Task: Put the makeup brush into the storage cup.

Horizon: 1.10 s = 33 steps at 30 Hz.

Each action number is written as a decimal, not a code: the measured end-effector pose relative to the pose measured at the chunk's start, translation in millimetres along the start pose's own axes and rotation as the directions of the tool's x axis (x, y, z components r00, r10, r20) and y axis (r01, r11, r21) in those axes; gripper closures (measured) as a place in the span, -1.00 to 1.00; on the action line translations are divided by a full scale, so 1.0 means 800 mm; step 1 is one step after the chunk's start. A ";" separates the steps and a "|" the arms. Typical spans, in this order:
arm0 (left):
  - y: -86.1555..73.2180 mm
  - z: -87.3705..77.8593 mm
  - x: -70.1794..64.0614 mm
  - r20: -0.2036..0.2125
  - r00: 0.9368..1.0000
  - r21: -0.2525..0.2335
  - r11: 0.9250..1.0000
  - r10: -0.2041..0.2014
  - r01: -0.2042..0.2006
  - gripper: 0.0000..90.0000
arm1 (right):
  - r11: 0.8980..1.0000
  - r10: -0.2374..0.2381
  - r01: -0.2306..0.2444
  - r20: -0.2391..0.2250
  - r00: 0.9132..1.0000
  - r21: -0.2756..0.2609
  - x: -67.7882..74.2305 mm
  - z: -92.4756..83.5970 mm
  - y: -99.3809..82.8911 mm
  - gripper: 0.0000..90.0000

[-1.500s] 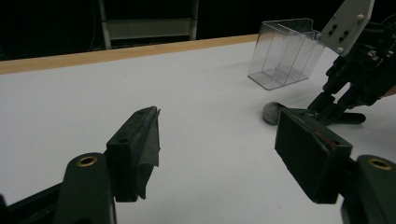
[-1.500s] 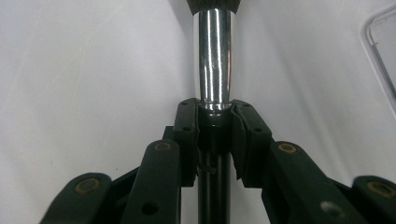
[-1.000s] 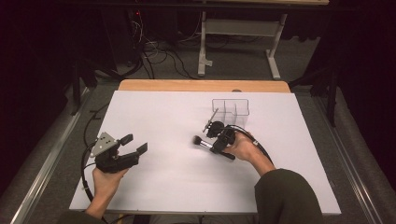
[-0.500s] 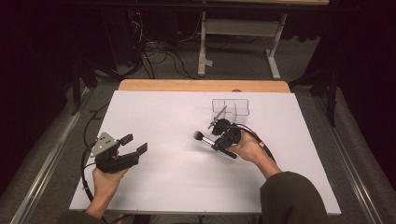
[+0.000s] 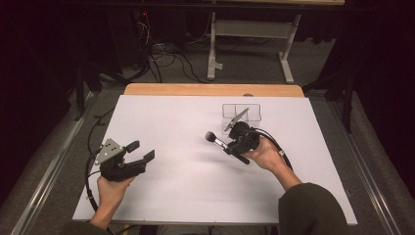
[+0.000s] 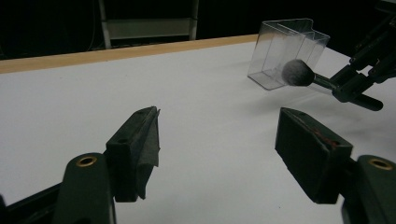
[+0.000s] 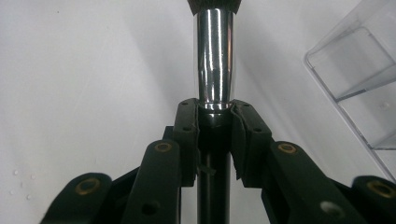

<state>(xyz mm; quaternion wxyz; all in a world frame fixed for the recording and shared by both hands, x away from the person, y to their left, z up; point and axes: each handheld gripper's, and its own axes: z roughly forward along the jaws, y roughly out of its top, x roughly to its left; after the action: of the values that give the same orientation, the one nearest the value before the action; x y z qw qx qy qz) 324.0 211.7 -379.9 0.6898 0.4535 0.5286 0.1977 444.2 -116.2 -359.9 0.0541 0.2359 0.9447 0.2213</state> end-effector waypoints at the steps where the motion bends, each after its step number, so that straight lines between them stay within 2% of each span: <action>1: 0.000 0.000 0.000 0.000 1.000 0.000 1.000 0.000 0.000 -0.32 | 1.000 0.013 -0.013 -0.001 1.000 -0.005 0.001 -0.002 0.000 0.68; 15: -0.001 0.001 0.000 -0.002 1.000 0.001 1.000 -0.006 0.006 -0.32 | 0.994 0.036 -0.035 0.007 0.999 -0.105 -0.002 -0.026 -0.009 0.68; 21: -0.001 0.001 0.000 -0.003 1.000 0.000 1.000 -0.008 0.008 -0.32 | 0.986 0.047 -0.046 0.006 0.999 -0.163 -0.007 -0.037 -0.012 0.68; 26: 0.000 0.001 0.000 -0.005 1.000 0.001 1.000 -0.010 0.010 -0.32 | 0.979 0.074 -0.070 0.013 0.997 -0.189 -0.010 -0.044 -0.014 0.68; 33: 0.000 0.001 0.000 -0.005 1.000 0.002 1.000 -0.007 0.007 -0.32 | 0.972 0.085 -0.078 0.020 0.996 -0.221 -0.013 -0.048 -0.016 0.68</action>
<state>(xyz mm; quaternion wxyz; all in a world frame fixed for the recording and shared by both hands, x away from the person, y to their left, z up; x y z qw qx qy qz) 324.9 211.5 -380.3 0.6887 0.4519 0.5322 0.1956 439.8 -146.1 -331.4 0.0848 0.2703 0.9029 0.3231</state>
